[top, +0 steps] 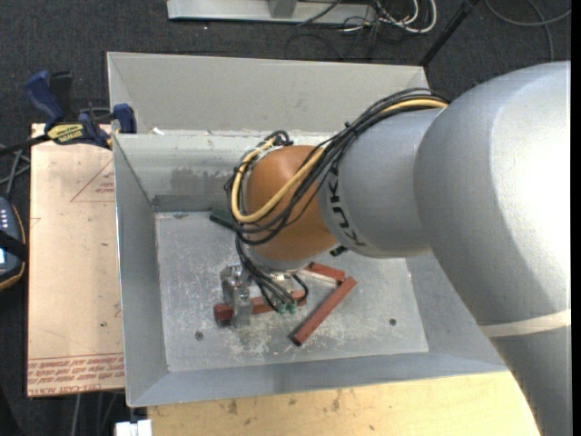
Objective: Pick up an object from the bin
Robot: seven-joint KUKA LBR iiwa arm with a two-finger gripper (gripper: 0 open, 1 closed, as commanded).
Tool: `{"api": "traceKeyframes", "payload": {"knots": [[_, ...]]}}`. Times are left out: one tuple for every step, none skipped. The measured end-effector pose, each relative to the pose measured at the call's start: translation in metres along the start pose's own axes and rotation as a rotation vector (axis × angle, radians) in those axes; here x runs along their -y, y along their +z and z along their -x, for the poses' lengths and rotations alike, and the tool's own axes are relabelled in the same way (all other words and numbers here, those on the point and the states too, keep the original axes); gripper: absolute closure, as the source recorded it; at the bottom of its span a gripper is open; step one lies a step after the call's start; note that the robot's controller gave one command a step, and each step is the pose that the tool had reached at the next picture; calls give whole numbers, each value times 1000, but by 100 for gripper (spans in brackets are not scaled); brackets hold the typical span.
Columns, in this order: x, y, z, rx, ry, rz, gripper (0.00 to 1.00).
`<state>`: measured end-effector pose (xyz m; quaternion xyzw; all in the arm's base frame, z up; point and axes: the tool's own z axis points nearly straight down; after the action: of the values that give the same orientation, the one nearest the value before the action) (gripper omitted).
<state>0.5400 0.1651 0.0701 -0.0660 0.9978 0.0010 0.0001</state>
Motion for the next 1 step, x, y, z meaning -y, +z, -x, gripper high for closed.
{"api": "traceKeyframes", "payload": {"knots": [[0,0,0,0,0,0,100]]}}
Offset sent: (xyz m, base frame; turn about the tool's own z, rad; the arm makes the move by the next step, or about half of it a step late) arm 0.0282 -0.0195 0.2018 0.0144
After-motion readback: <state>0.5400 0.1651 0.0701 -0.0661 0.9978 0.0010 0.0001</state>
